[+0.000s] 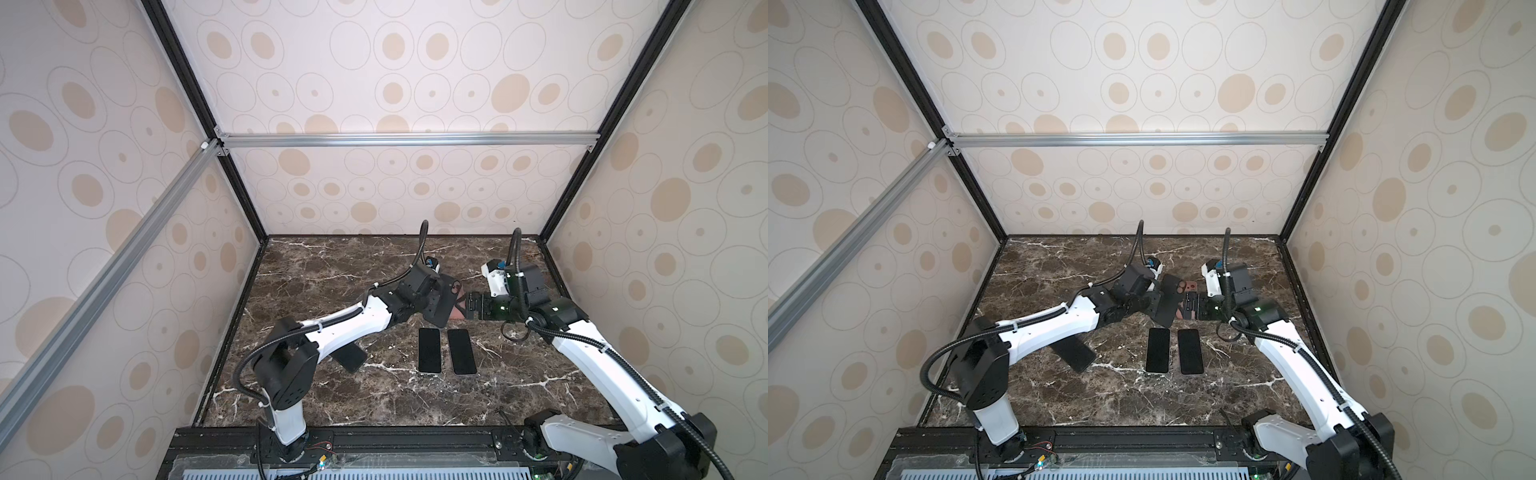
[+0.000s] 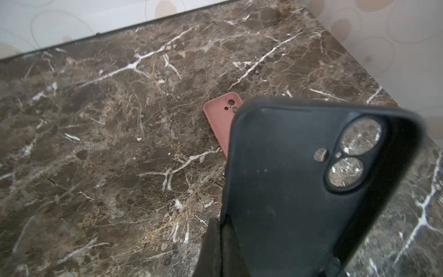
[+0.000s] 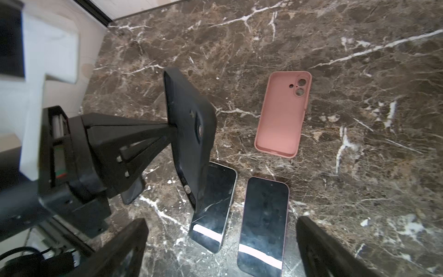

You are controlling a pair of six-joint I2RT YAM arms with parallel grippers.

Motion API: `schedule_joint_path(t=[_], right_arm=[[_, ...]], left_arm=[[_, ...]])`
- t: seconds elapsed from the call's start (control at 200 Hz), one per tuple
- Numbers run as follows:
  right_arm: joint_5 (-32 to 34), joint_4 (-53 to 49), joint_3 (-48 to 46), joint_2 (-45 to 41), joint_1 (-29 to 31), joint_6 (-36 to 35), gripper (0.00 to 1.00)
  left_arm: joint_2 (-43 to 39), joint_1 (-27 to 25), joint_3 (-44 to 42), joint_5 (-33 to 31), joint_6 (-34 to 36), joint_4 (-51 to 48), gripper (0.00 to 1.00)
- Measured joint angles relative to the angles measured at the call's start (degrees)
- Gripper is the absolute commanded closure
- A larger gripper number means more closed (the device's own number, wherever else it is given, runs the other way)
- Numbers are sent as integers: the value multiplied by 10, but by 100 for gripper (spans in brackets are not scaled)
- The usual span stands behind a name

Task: Take the phone out of the phone case

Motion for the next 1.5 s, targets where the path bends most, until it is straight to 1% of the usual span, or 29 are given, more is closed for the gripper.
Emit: schedule_joint_path(t=[0.15, 0.325, 0.49, 0.61, 0.765, 0.925, 1.055, 1.455, 1.5], right_arm=[[57, 36, -21, 10, 5, 19, 0], [86, 84, -50, 13, 5, 22, 0], [85, 108, -36, 64, 5, 15, 0], [83, 111, -13, 113, 5, 15, 0], [86, 114, 0, 143, 5, 16, 0], [93, 113, 14, 171, 5, 20, 0], [94, 112, 14, 175, 5, 21, 0], [92, 111, 14, 175, 5, 21, 0], [92, 111, 14, 175, 5, 21, 0]], left_arm=[[63, 24, 53, -1, -58, -40, 100], [130, 57, 141, 5, -97, -91, 100], [165, 77, 181, 5, -115, -119, 100], [192, 91, 203, 19, -129, -137, 100], [232, 100, 240, 39, -140, -164, 100], [289, 103, 322, 62, -144, -208, 100], [323, 103, 374, 75, -144, -242, 100], [341, 105, 384, 87, -159, -291, 100], [341, 105, 384, 87, -161, -295, 95]])
